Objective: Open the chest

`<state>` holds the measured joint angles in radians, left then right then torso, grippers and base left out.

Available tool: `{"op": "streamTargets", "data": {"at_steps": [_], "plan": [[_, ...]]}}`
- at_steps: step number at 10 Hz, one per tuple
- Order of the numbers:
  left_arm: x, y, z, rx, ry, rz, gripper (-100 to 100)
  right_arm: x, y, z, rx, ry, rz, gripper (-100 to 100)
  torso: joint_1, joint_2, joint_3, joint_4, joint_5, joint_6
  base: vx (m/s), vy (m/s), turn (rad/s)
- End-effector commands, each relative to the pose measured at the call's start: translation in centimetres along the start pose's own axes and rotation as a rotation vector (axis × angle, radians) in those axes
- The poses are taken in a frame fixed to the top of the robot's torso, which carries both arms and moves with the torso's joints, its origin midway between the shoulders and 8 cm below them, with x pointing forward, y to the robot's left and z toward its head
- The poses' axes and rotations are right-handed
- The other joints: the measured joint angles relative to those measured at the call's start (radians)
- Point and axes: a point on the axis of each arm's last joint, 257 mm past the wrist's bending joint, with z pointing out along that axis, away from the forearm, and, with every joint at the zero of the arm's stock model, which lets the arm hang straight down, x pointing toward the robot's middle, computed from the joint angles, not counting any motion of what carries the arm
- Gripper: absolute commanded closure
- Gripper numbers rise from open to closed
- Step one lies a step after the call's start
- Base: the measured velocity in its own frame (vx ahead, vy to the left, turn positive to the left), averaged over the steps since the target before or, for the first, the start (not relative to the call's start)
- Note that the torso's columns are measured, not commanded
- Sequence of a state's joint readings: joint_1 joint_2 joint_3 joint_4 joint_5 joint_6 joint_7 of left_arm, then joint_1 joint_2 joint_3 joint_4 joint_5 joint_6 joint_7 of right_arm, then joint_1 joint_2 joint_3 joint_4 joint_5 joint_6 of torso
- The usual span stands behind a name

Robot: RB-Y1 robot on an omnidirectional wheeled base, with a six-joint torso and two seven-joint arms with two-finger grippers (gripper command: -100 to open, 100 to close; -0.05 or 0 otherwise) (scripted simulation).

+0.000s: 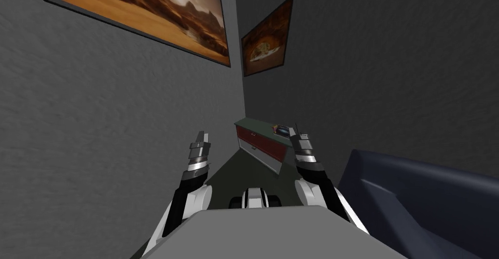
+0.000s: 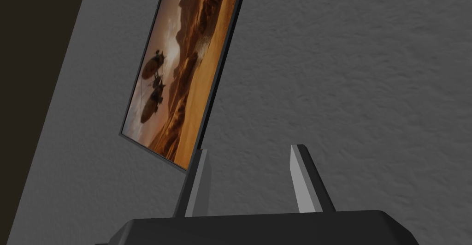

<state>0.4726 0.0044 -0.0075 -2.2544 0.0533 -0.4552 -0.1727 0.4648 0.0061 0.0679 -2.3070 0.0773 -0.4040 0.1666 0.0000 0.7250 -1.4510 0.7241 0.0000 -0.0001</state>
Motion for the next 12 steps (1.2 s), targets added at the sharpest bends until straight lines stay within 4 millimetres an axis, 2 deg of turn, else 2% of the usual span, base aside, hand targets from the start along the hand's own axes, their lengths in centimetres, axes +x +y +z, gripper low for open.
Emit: {"op": "streamTargets", "data": {"at_steps": [1,4,8,9,11,12], "plan": [[0.0,0.0,0.0,0.000,0.000,0.000,0,1.3,-1.2,-0.5,0.017,0.091,-0.092,-100,0.000,0.009,-0.020,0.010,0.000,0.000,0.015,0.004,0.084],[0.0,0.0,0.0,0.000,0.000,0.000,0,2.8,-3.5,-1.6,0.054,0.205,-0.246,-100,0.000,0.012,-0.025,0.014,0.000,0.000,0.028,0.004,0.140],[0.0,0.0,0.0,0.000,0.000,0.000,0,4.0,-7.6,-3.8,0.121,0.335,-0.489,-100,0.000,0.013,-0.025,0.014,0.000,0.000,0.042,0.007,0.189],[0.0,0.0,0.0,0.000,0.000,0.000,0,4.1,-7.6,-3.8,0.119,0.339,-0.498,-100,0.000,0.013,-0.025,0.014,0.000,0.000,0.030,0.000,0.050],[0.0,0.0,0.0,0.000,0.000,0.000,0,4.2,-9.8,-5.2,0.157,0.398,-0.627,-100,0.000,0.014,-0.024,0.014,0.000,0.000,0.034,0.004,0.174],[0.0,0.0,0.0,0.000,0.000,0.000,0,4.3,-9.9,-5.2,0.154,0.403,-0.640,-100,0.000,0.013,-0.025,0.014,0.000,0.000,0.030,0.000,0.088]]}}
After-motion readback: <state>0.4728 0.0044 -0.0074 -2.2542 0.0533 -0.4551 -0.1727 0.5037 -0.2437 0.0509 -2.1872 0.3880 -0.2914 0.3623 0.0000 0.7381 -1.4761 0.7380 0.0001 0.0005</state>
